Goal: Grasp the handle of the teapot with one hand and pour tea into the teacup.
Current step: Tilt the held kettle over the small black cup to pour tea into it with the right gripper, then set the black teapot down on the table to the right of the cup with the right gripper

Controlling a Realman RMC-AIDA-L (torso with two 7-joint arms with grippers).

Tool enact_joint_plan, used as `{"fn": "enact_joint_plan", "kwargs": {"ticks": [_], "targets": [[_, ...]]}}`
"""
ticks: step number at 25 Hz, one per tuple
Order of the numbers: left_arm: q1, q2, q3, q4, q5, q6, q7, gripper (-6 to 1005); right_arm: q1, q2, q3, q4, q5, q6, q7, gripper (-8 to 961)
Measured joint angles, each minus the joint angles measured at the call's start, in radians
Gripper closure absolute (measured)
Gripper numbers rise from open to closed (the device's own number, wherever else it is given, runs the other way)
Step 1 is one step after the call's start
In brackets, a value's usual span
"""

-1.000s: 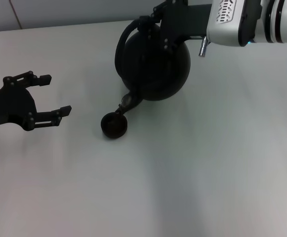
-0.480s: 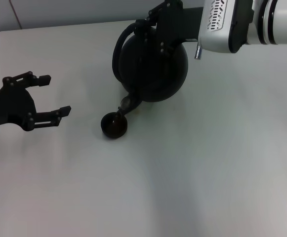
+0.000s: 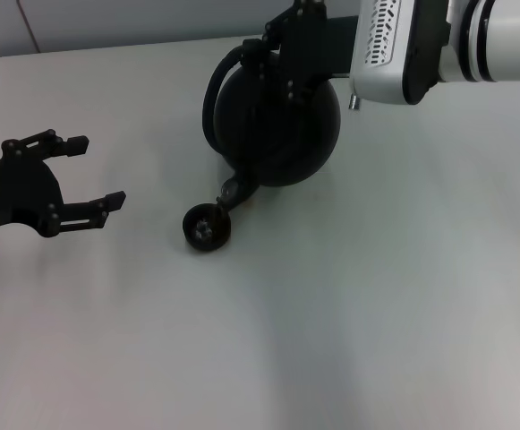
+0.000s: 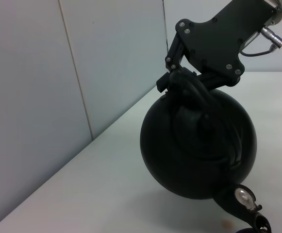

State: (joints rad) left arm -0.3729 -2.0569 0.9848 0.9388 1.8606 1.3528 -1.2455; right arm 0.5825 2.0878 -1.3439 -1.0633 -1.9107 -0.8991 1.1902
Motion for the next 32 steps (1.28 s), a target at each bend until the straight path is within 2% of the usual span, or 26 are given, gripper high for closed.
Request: {"fn": "enact_joint_plan", "kwargs": {"ticks": [8,17,23,24,32], "targets": [[0.003,0.000,0.000,0.000,0.000,0.000,0.000,129,-0.007,0.001,-0.003,-0.003,0.011,0.006,0.006,854],[0.005,0.000,0.000,0.002,0.000,0.004,0.000,129,-0.045,0.004,0.009,0.019,0.029,0.052,0.152,856],[0.005,0.000,0.001,0.006,0.000,0.005,0.000,129,-0.107,0.001,0.027,0.045,0.209,0.053,0.146,856],[0.004,0.000,0.001,0.007,0.000,0.006,0.000,129,-0.134,0.002,0.041,0.047,0.243,0.053,0.144,856],[0.003,0.000,0.008,0.008,0.000,0.008,-0.001,129,-0.205,0.003,0.107,0.091,0.352,0.052,0.144,856]]}}
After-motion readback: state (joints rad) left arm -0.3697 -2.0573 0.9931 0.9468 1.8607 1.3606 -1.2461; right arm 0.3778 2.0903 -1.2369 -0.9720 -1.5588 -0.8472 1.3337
